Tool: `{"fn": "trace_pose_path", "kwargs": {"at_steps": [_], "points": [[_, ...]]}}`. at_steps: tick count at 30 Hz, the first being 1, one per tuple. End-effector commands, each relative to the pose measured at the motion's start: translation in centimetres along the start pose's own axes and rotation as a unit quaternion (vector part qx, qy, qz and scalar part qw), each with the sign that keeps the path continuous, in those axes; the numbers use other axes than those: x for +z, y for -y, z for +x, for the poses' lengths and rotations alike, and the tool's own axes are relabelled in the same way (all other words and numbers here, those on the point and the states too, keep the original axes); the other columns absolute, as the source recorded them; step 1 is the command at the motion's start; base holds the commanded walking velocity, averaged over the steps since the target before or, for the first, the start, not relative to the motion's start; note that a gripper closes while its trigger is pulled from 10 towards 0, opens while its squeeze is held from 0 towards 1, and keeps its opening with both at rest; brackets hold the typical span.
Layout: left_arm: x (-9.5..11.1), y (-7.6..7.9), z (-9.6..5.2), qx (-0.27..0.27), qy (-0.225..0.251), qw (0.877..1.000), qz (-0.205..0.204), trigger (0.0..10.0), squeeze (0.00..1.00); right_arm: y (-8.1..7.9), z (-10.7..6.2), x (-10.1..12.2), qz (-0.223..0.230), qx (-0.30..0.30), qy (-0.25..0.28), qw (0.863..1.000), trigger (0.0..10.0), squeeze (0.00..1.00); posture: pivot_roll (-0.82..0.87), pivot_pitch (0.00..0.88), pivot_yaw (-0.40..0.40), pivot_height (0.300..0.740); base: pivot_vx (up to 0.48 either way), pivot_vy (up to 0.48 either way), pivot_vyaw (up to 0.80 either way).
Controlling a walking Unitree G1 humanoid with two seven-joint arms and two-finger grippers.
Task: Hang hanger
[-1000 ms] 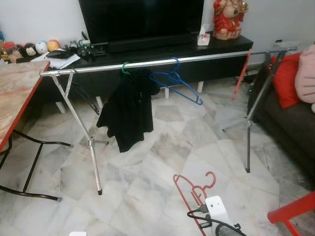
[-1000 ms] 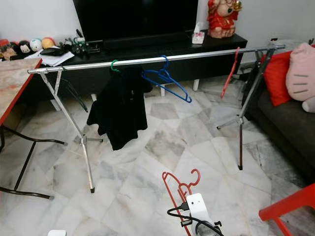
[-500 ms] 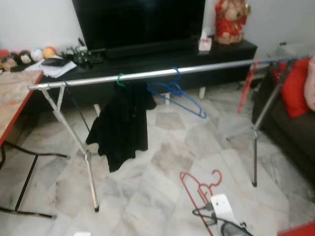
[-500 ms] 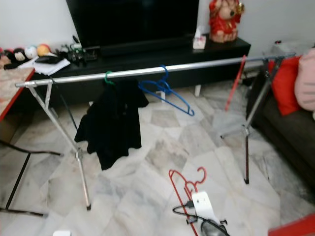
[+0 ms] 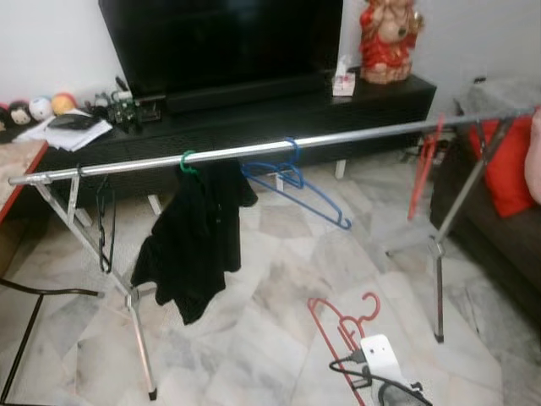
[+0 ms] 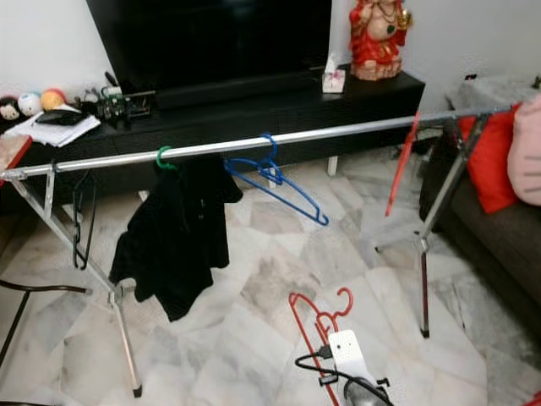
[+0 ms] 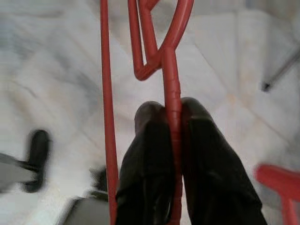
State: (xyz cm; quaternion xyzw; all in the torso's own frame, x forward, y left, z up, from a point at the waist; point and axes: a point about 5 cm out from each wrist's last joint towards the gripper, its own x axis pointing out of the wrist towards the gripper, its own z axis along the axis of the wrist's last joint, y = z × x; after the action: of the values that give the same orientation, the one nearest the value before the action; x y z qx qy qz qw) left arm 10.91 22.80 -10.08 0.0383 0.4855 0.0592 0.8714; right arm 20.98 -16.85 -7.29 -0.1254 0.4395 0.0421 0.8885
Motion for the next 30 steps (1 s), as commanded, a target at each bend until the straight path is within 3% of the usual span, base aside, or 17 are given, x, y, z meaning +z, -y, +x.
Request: {"fn": "trace_pose_path", "kwargs": {"at_steps": [1, 17, 30], "points": [[0.23, 0.02, 0.1, 0.0, -0.001, 1.0, 0.0, 10.0, 0.0, 0.34, 0.0, 0.12, 0.0, -0.003, 0.005, 1.0, 10.0, 0.0, -0.09, 0.0, 0.05, 0.74, 0.352, 0.0, 0.0], [0.24, -0.11, 0.07, -0.002, 0.002, 1.0, 0.012, 10.0, 0.0, 0.49, -0.02, -0.05, 0.0, -0.004, 0.002, 1.0, 10.0, 0.0, -0.09, 0.0, 0.045, 0.74, 0.0, 0.0, 0.0], [0.03, -0.46, -0.05, -0.002, 0.002, 1.0, 0.017, 10.0, 0.0, 0.44, 0.01, 0.19, 0.001, -0.005, 0.005, 1.0, 10.0, 0.0, -0.09, 0.0, 0.044, 0.74, 0.0, -0.321, 0.0]]}}
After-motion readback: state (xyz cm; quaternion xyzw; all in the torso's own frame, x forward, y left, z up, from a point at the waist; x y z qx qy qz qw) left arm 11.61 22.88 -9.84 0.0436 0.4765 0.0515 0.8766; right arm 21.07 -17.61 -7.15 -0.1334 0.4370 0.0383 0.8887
